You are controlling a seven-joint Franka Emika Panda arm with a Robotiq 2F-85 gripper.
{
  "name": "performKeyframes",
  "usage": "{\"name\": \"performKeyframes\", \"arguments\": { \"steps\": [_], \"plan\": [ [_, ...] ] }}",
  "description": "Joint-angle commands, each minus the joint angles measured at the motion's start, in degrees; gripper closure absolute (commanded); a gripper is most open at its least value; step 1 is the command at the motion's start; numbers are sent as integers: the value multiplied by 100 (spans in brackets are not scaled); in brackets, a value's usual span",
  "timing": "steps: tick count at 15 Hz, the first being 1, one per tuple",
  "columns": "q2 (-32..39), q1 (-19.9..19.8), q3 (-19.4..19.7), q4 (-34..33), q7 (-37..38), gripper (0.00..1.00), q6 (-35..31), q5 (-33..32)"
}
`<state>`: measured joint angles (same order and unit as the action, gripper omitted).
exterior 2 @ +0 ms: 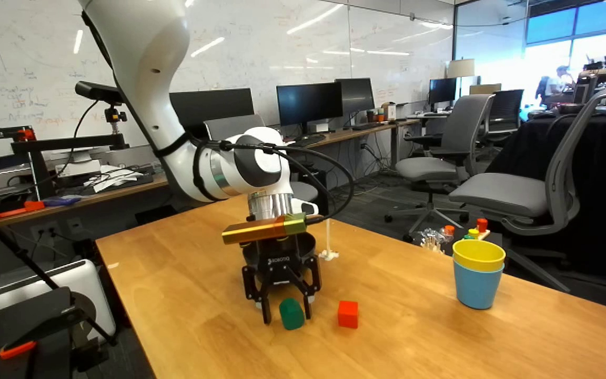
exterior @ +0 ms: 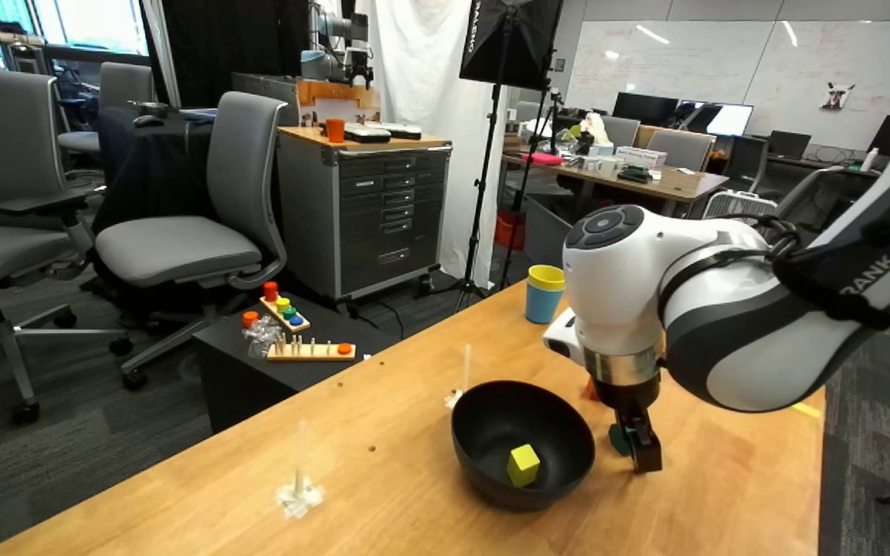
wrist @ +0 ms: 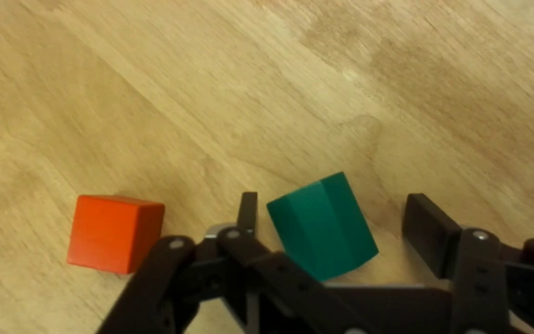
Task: Put the yellow, green and orange blocks inside the black bowl
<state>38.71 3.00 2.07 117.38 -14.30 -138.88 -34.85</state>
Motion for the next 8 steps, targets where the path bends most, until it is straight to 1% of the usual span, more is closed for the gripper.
{"name": "performKeyframes", "arguments": {
  "steps": [1,3,5,8],
  "plan": [
    [94,72,36,-147,38,51,49,-27],
    [88,83,27,-146,32,64,61,-25],
    [63,97,16,-133,30,79,74,-21],
    [16,102,4,-141,24,81,131,1]
  ]
}}
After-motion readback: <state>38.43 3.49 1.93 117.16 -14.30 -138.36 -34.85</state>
